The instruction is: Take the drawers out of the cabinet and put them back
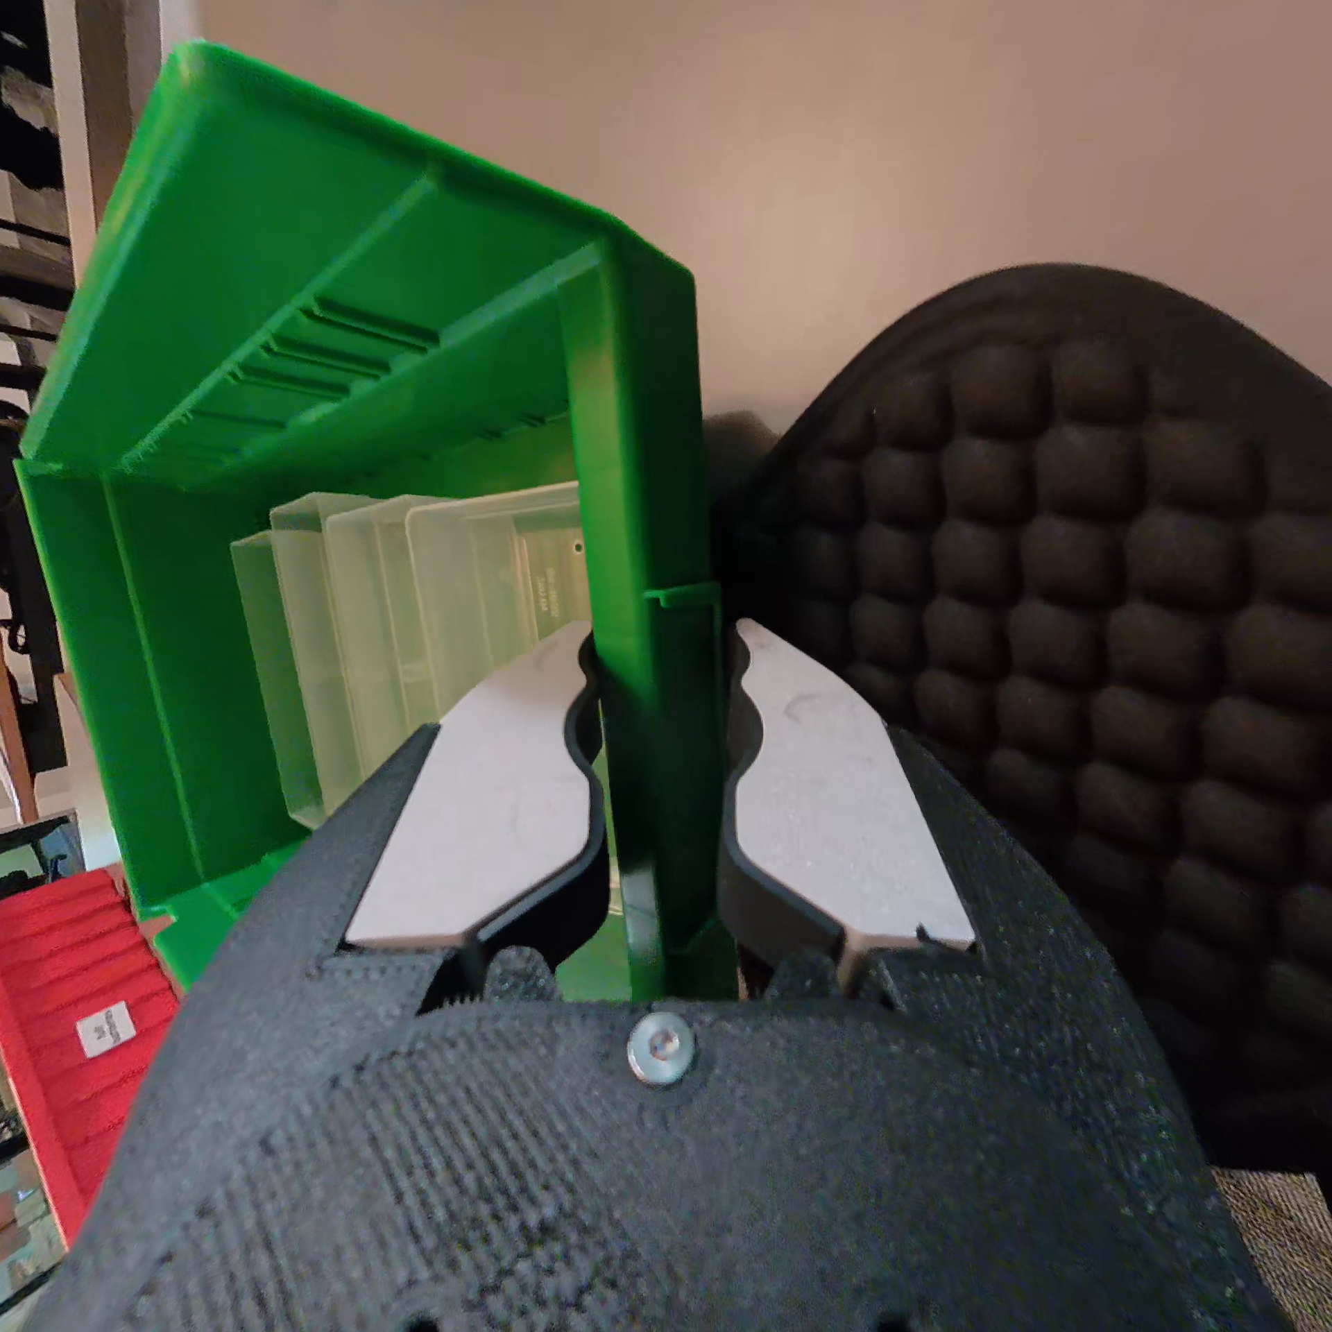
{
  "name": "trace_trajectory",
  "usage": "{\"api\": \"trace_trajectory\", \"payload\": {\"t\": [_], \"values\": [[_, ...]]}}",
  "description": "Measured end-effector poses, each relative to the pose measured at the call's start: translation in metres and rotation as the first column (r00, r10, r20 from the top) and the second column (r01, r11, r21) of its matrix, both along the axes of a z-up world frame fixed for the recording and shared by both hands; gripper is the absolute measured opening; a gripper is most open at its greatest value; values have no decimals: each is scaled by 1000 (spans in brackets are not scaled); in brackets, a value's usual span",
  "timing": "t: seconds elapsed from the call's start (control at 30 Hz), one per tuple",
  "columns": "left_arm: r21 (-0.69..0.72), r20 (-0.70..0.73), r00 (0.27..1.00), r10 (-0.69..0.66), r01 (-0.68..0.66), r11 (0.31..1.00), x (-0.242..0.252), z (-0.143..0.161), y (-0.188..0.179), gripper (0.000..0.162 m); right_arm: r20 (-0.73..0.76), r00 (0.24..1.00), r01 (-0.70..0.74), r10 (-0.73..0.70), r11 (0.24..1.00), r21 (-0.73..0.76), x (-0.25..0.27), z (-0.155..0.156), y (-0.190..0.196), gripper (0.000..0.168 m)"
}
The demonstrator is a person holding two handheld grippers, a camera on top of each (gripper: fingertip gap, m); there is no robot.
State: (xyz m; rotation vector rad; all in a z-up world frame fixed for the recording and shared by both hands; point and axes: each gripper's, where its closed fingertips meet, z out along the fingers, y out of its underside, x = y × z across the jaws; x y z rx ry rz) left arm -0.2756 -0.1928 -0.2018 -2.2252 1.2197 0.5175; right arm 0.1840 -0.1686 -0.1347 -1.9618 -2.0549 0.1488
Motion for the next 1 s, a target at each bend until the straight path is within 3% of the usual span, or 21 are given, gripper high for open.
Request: {"api": "trace_trajectory", "payload": {"t": [0.2,0.57,0.83,0.93,1.0], "values": [[7,0,1000,-11,11,1000,9,-4,19,32,55,979,193,-199,977,89,38,-24,79,27],[3,32,995,-96,96,995,18,-9,56,31,70,969,206,-235,935,289,66,-80,258,28],[10,25,992,-126,126,992,2,-9,113,32,67,963,230,-260,929,289,63,-81,291,28],[27,27,992,-127,126,992,-5,-15,137,31,38,961,252,-274,923,291,60,-75,287,41],[46,44,992,-115,113,993,-10,-15,153,31,-60,960,279,-273,924,261,46,-65,279,47]]}}
